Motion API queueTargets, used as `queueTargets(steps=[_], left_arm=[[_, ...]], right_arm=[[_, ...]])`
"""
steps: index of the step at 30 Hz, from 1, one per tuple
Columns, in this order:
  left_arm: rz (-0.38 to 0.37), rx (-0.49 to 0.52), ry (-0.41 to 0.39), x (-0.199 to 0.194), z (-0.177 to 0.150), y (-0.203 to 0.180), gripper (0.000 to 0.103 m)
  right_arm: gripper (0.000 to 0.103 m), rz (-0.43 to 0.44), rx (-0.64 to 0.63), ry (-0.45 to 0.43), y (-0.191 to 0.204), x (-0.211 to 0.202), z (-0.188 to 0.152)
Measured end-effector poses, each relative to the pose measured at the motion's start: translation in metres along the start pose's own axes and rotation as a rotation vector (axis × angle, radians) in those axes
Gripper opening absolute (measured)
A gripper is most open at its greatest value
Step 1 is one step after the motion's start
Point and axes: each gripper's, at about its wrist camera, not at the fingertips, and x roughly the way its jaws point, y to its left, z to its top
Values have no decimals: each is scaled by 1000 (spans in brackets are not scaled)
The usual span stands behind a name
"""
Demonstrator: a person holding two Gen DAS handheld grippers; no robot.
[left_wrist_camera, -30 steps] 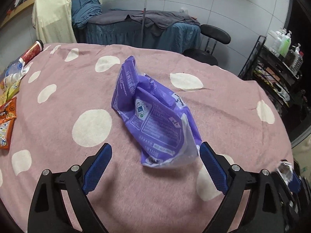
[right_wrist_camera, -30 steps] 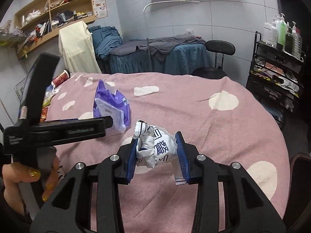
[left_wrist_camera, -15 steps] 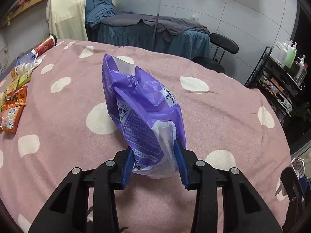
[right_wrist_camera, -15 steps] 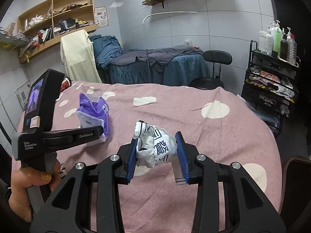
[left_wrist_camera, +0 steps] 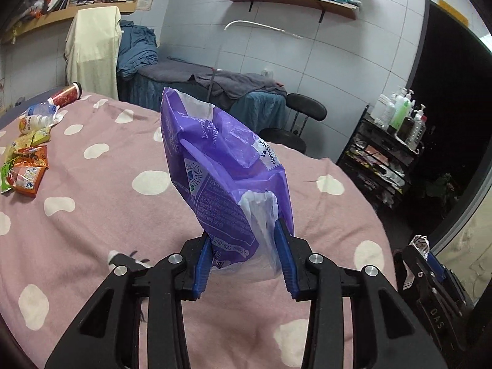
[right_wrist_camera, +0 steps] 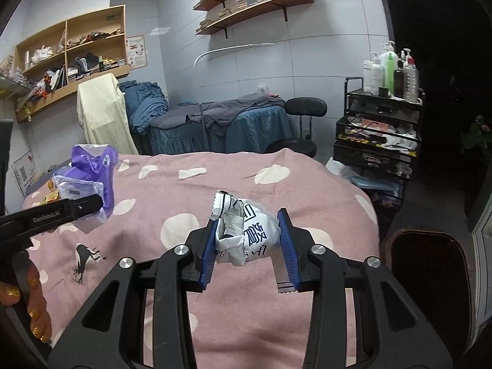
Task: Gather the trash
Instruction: 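Carry the white wrapper into the bin and open the right tool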
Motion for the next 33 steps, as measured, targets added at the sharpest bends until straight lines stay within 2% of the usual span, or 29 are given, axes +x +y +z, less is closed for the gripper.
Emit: queueTargets(steps=[5, 10, 19, 26, 33], left_arm=[[-37, 57, -14, -15, -17, -30, 39], [-73, 101, 0, -18, -30, -53, 39], [-144, 222, 9, -22, -52, -94, 39], [-186, 283, 43, -16, -65, -118, 39], [-227, 361, 77, -10, -78, -144, 39]], right_arm=[[38, -97, 33, -11, -41, -22, -13], [38, -222, 65, -4, -76, -27, -22], [38, -421, 153, 123, -148, -14, -43], [39, -455, 213, 259, -188, 11, -71], [40, -474, 242, 355, -200, 30, -94]])
